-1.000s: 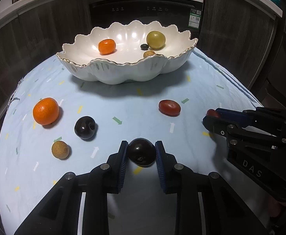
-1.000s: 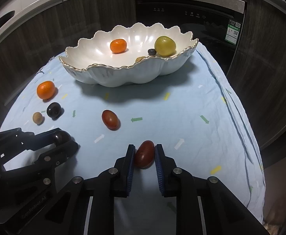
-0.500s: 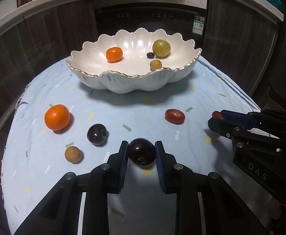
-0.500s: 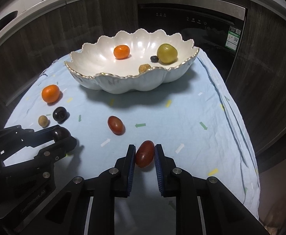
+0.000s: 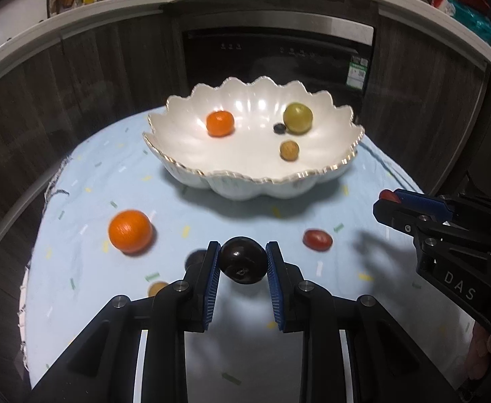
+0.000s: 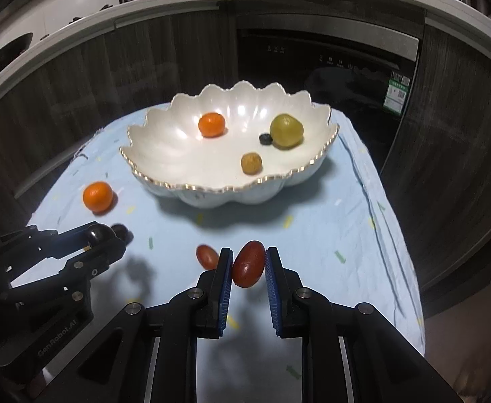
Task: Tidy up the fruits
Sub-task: 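Lift and carry the plum and tomato over the white bowl with both tools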
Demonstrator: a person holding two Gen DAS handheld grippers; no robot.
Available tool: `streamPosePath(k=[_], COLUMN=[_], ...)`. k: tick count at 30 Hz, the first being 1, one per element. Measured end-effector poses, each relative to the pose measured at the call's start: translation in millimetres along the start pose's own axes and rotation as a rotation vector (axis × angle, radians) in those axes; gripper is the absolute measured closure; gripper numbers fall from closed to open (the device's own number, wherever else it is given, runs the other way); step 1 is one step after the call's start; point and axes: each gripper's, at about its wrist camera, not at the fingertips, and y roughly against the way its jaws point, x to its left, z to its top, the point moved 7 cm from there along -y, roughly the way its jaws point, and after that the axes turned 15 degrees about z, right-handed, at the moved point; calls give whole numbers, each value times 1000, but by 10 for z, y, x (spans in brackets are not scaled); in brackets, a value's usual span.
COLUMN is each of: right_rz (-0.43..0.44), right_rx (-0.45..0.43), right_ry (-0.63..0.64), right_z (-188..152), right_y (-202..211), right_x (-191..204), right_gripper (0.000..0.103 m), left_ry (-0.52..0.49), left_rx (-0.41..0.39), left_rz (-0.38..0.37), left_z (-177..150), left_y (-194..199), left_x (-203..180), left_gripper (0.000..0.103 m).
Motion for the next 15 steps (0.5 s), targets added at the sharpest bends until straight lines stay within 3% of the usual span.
streamPosePath(k=[15], right_rz=[4], right_rx=[-70], right_ry=[3], right_z=[485], right_y=[71], right_x=[91], right_gripper=[82], left_ry=[46], left_rx=[-53], left_rz=[19], left_z=[545], left_y=[-29], left_x=[250], left_gripper=[75])
